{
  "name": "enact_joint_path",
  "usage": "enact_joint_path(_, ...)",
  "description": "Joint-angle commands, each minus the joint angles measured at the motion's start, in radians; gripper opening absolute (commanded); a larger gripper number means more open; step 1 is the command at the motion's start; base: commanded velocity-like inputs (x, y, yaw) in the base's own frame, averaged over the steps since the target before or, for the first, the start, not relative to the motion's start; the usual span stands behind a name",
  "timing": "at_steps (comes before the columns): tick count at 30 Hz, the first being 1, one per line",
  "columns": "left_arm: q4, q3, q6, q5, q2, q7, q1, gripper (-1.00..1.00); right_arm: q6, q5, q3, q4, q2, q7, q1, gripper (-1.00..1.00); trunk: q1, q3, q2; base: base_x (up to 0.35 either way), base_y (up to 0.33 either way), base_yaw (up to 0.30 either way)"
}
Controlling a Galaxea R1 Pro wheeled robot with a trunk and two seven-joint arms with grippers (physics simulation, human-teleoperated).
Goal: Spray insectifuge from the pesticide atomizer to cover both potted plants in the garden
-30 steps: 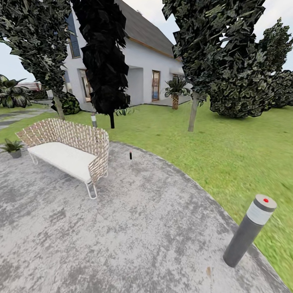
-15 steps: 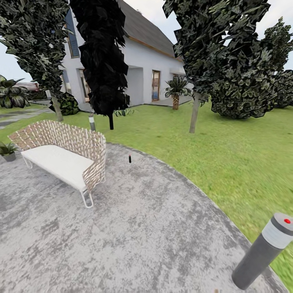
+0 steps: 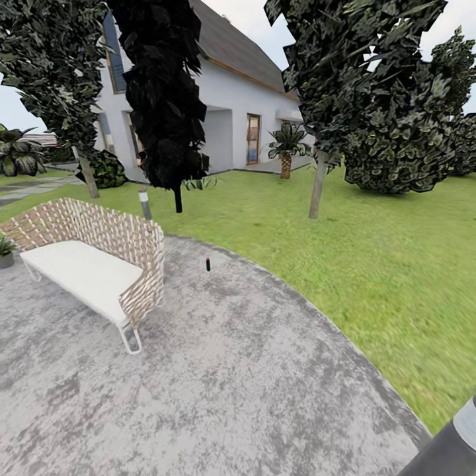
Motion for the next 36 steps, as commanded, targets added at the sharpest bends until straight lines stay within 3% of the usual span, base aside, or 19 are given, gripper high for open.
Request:
enact_joint_path(1, 0.001, 0.004, -0.003, 0.0, 0.0, 0.0, -0.001, 1.0, -0.003, 0.0, -0.001, 0.001, 0.0, 0.0, -0.001, 1.0, 0.001, -0.001, 0.0, 0.339, -0.086, 0.0)
enact_joint_path(8, 0.001, 0.009, -0.003, -0.001, 0.0, -0.001, -0.001, 1.0, -0.003, 0.0, -0.001, 0.002, 0.0, 0.0, -0.001, 1.0, 0.001, -0.001, 0.0, 0.339, -0.078, -0.006)
enact_joint_path(17, 0.001, 0.01, -0.003, -0.001, 0.0, -0.001, -0.001, 1.0, -0.003, 0.001, -0.001, 0.002, 0.0, 0.0, -0.001, 1.0, 0.001, -0.001, 0.0, 0.339, -0.043, -0.182)
enact_joint_path(36, 0.001, 0.01, -0.003, -0.001, 0.0, -0.001, -0.001, 1.0, -0.002, 0.001, 0.007, -0.001, -0.001, 0.0, -0.001, 1.0, 0.001, -0.001, 0.0, 0.339, -0.001, -0.008)
